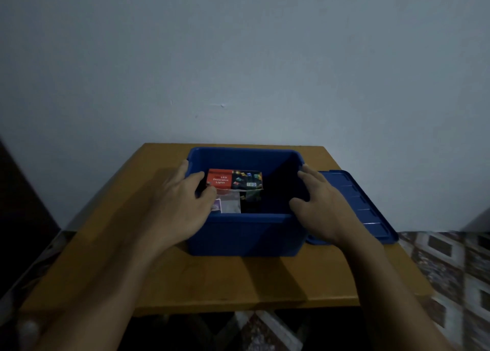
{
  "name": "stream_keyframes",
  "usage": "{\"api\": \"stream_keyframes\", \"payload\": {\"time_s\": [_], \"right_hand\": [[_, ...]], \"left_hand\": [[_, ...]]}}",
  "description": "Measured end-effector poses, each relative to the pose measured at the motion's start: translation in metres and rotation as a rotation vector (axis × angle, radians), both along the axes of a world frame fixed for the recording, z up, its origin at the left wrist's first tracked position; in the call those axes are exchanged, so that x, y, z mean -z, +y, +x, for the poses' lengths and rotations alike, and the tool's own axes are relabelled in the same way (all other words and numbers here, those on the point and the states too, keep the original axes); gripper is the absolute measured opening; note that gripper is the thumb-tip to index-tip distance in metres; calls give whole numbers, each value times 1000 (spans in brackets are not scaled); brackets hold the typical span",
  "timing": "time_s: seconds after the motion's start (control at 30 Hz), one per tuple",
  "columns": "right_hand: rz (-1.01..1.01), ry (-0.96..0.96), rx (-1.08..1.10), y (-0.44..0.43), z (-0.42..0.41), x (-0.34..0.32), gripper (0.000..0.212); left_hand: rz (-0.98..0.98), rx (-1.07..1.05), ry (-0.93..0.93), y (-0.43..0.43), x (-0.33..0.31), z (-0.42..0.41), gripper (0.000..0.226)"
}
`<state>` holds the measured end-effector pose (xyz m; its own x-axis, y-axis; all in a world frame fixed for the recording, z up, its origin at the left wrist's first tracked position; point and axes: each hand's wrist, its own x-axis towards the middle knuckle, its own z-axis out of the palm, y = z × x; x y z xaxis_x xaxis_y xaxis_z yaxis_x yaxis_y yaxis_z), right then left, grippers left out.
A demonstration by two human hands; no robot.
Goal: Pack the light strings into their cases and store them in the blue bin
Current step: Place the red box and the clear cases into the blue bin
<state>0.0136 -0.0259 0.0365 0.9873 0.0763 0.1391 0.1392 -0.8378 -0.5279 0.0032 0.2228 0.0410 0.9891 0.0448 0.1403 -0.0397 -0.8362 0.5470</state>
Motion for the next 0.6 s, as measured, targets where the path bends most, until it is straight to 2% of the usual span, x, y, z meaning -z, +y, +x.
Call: {"api": "stream_keyframes", "payload": {"time_s": [0.1, 0.23, 0.6], "right_hand": [[29, -9, 7, -2, -14, 2, 68], [64, 1, 12, -4, -31, 3, 67], [126, 6, 11, -4, -47, 3, 66]], "left_hand": [[-18, -9, -24, 1, 2, -15, 47], [-14, -24, -14, 2, 5, -29, 54], [8, -44, -16, 1, 5, -44, 51]]}}
